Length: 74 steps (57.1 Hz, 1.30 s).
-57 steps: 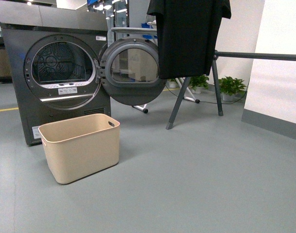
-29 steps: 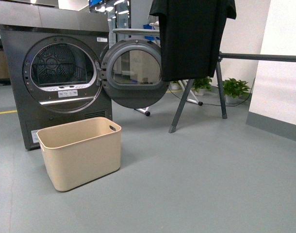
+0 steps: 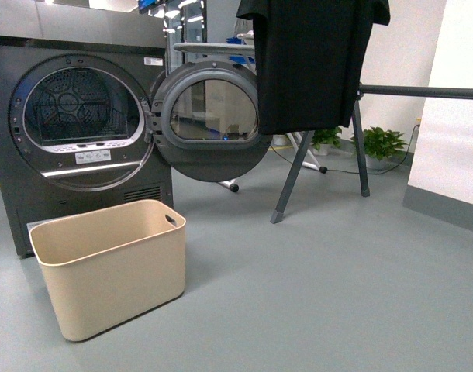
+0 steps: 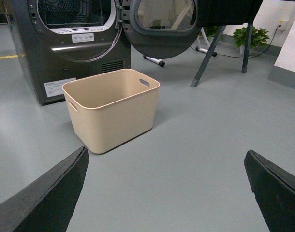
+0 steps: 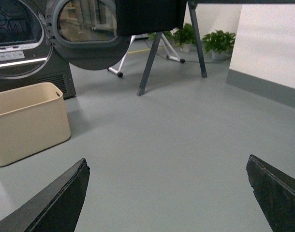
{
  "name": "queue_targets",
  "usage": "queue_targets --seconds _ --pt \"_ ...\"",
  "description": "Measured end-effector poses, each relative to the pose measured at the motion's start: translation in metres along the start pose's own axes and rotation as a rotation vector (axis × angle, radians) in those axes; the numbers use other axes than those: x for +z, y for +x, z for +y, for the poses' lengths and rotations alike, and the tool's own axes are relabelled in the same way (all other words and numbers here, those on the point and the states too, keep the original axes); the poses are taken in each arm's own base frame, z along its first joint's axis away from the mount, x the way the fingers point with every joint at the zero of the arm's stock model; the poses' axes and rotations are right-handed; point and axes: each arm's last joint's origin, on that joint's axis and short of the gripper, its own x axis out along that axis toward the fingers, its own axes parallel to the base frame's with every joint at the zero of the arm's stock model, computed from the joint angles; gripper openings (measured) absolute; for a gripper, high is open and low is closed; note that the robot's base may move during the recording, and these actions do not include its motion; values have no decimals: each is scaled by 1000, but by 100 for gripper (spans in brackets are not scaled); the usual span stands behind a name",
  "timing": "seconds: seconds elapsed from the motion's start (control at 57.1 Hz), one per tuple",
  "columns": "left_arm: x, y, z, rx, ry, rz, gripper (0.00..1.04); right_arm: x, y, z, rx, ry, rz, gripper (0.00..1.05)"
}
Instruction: Move hamper under clothes hanger
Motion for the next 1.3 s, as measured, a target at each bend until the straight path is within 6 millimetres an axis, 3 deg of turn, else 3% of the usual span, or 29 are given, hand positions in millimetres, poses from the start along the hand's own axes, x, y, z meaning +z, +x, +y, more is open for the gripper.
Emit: queue_targets --seconds 1.297 --pt "0 0 0 0 0 0 98 0 0 0 -2 0 0 97"
